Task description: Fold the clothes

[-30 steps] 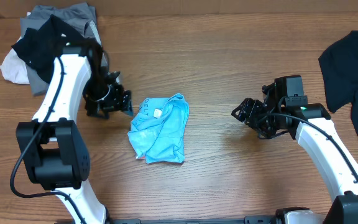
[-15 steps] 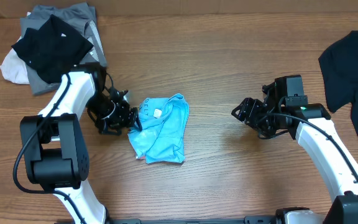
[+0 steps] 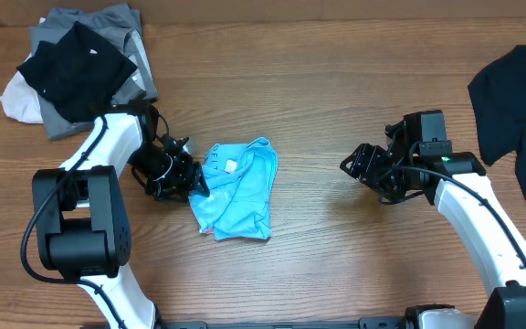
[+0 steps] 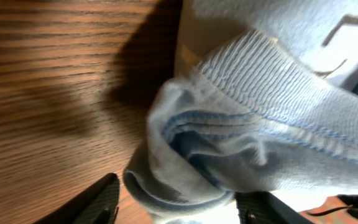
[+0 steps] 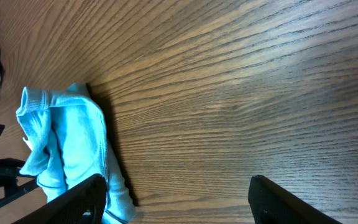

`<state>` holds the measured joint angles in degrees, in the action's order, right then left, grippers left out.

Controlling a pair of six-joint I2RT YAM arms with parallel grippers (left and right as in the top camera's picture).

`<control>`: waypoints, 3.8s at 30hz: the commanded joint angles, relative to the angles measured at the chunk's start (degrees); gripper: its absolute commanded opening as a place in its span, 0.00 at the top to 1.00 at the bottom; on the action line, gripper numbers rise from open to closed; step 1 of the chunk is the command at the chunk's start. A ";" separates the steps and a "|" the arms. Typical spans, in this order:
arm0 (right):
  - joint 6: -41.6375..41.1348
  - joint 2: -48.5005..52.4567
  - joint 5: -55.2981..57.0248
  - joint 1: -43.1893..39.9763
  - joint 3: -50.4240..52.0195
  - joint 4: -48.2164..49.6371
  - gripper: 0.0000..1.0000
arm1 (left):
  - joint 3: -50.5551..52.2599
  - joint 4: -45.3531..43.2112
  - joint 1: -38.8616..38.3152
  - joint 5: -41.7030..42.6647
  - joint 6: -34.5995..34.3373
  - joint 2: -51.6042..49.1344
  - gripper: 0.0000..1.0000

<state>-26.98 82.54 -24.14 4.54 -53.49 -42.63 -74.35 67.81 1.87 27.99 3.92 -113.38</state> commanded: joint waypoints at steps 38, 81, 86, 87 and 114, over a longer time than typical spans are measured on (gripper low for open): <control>-0.24 -0.66 0.09 -0.04 -0.17 1.40 0.23 | -2.69 7.91 -6.60 6.58 0.83 10.29 0.81; 3.41 -0.55 -26.51 3.19 -0.17 10.73 0.76 | -14.32 11.41 -11.13 -7.65 -13.31 9.90 0.77; 2.47 1.33 -26.49 9.64 -0.20 15.87 0.89 | -8.11 6.88 -10.88 -7.02 -13.40 9.90 0.84; 1.81 1.97 -26.49 10.97 -0.20 17.05 0.90 | -6.97 6.08 -10.88 -6.51 -13.40 9.90 0.84; -10.86 25.16 -45.64 22.16 -0.20 45.40 0.96 | 12.76 -13.81 -10.78 1.20 -13.16 9.88 0.82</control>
<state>-37.52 107.55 -66.61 25.28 -53.45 2.35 -62.94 54.59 -8.75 27.53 -8.93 -103.72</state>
